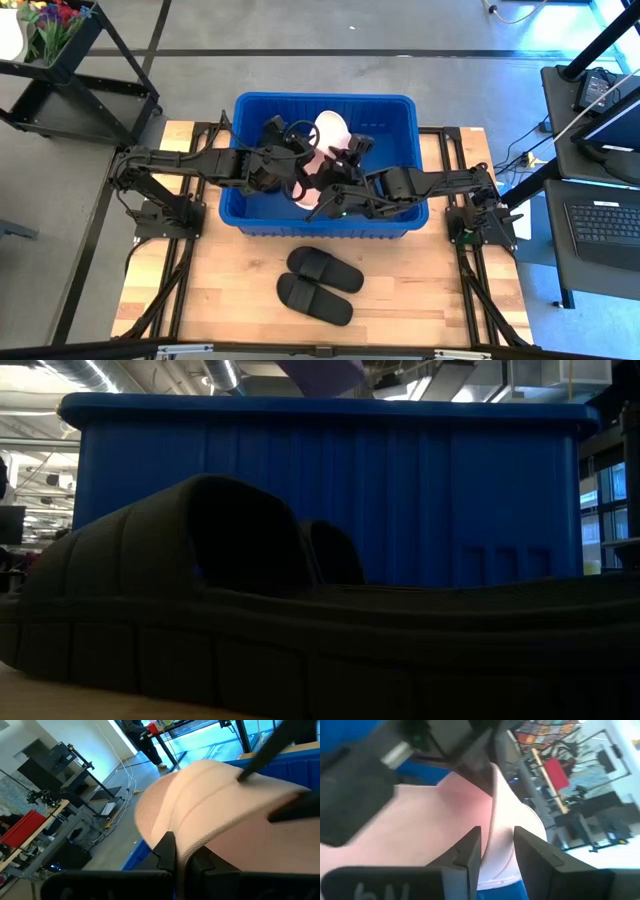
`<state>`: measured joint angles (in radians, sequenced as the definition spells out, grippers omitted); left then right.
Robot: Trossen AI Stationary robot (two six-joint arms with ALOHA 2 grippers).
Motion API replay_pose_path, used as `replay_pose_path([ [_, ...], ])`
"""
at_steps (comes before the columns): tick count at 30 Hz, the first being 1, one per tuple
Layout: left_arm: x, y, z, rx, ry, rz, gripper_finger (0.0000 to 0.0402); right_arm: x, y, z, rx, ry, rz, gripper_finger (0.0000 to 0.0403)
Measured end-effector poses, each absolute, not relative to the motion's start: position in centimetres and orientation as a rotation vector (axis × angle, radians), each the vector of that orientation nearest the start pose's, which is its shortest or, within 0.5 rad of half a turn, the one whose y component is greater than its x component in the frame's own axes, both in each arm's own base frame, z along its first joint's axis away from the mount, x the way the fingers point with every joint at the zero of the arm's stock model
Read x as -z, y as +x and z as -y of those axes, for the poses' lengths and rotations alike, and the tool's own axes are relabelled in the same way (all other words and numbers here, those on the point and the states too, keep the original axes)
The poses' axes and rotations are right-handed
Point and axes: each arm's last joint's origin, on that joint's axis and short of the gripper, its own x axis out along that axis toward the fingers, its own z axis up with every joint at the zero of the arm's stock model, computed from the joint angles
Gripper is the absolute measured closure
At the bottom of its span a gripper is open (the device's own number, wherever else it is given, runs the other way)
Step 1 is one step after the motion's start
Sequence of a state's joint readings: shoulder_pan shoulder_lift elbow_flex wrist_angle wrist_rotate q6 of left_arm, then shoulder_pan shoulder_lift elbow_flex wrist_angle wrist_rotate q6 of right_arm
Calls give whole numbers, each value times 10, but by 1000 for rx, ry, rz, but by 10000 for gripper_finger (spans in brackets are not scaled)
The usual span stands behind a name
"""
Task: Pick and place slides into bin
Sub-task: Put the pink slide into the blue bin
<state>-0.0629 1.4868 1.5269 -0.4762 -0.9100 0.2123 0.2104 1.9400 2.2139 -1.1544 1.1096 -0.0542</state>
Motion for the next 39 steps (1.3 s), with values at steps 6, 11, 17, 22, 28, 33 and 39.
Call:
replay_pose_path([
  [6, -400, 319, -1, -779, 407, -485, 398, -412, 383, -54, 839, -616, -743, 287],
  [11, -400, 319, -1, -763, 407, -490, 399, -412, 383, -54, 841, -620, -745, 308],
  [17, -399, 319, -1, -749, 406, -494, 399, -411, 382, -54, 839, -633, -760, 351],
  [22, -399, 319, -1, -747, 406, -494, 392, -411, 381, -54, 838, -637, -764, 391],
  [28, -399, 319, -1, -747, 406, -493, 388, -411, 381, -54, 838, -635, -764, 392],
  [33, -399, 319, -1, -767, 395, -487, 382, -411, 381, -54, 833, -633, -764, 392],
  [39, -399, 319, 0, -772, 381, -481, 365, -410, 381, -55, 828, -635, -765, 392],
])
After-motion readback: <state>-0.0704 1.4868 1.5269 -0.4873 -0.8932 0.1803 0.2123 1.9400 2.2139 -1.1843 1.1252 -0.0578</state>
